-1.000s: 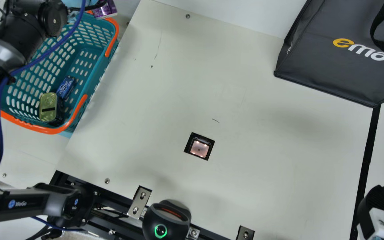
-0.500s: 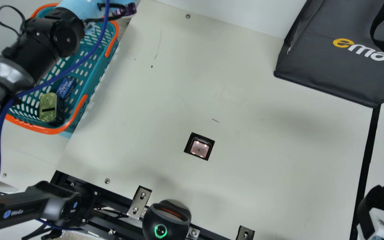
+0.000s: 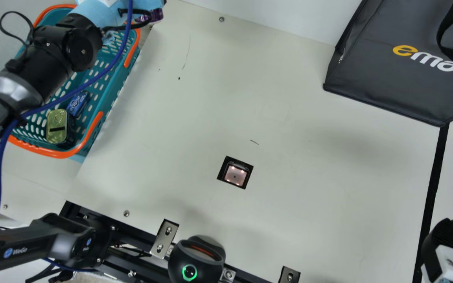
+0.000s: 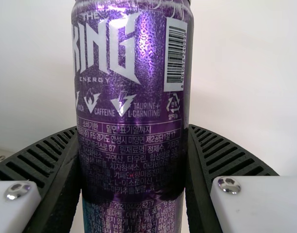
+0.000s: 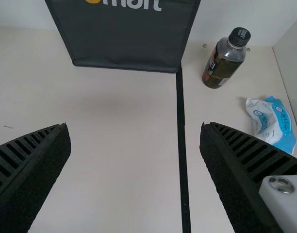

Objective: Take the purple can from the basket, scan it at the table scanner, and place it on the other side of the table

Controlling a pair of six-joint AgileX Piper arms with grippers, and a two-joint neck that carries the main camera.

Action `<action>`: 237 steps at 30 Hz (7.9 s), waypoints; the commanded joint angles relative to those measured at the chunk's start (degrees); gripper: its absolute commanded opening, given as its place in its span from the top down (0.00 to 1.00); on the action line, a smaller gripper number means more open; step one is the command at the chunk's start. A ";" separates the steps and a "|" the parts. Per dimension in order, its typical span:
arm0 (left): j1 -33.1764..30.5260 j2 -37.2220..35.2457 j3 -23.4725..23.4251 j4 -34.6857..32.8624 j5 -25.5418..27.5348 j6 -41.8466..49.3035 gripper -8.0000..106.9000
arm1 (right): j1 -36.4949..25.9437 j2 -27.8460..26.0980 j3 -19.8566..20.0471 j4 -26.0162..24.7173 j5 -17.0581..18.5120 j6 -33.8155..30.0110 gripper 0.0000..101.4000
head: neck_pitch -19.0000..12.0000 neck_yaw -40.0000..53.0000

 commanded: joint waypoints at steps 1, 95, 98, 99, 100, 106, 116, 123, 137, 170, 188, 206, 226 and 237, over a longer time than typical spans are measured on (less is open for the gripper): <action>0.00 0.00 0.00 0.00 0.00 0.00 1.00 | 0.00 0.00 0.00 0.00 0.00 0.00 0.06 | -1.75 0.23; -14.90 33.66 18.71 0.57 -72.07 2.51 1.00 | 0.00 0.00 0.00 0.00 0.02 0.00 0.06 | -1.75 0.23; -14.39 34.72 16.95 0.98 -71.46 2.42 1.00 | 0.00 0.00 0.00 0.00 0.02 0.00 0.06 | -1.75 0.23; -14.23 35.03 16.37 1.11 -71.18 2.38 1.00 | 0.00 0.00 0.00 0.00 0.02 0.00 0.06 | -1.75 0.23; -14.12 35.37 15.76 1.21 -70.91 2.35 1.00 | 0.00 0.00 0.00 0.00 0.02 0.00 0.06 | -1.75 0.23; -13.75 37.48 12.21 1.63 -69.47 2.22 1.00 | 0.00 0.00 0.00 0.00 0.02 0.00 0.06 | -1.75 0.23; -13.95 41.20 9.55 1.63 -70.33 0.61 1.00 | 0.00 0.00 0.00 0.00 0.02 0.00 0.06 | -1.75 0.23; -14.32 42.41 10.30 1.13 -72.59 -0.49 0.86 | 0.00 0.00 0.00 0.00 0.02 0.00 0.06 | -1.75 0.23; -14.10 40.27 11.35 1.57 -72.65 -0.55 0.45 | 0.00 0.00 0.00 0.00 0.02 0.00 0.06 | -1.75 0.23; -13.94 35.93 15.77 2.53 -72.65 0.14 0.15 | 0.00 0.00 0.00 0.00 0.02 0.00 0.06 | -1.75 0.23; -13.60 22.28 21.87 5.18 -69.35 -0.49 0.15 | 0.00 0.00 0.00 0.00 -0.04 0.00 0.06 | -1.75 0.23; -14.86 3.86 24.05 3.62 -51.34 8.62 0.15 | 0.00 0.00 0.00 0.00 -0.04 0.00 0.06 | -1.75 0.23; -11.31 -15.00 18.66 -4.96 -12.92 12.78 0.15 | 0.00 0.00 0.00 0.00 -0.03 0.00 0.06 | -1.75 0.23; -6.46 -23.04 18.85 -5.08 1.99 12.23 0.15 | 0.00 0.00 0.00 0.00 -0.03 0.00 0.06 | -1.75 0.23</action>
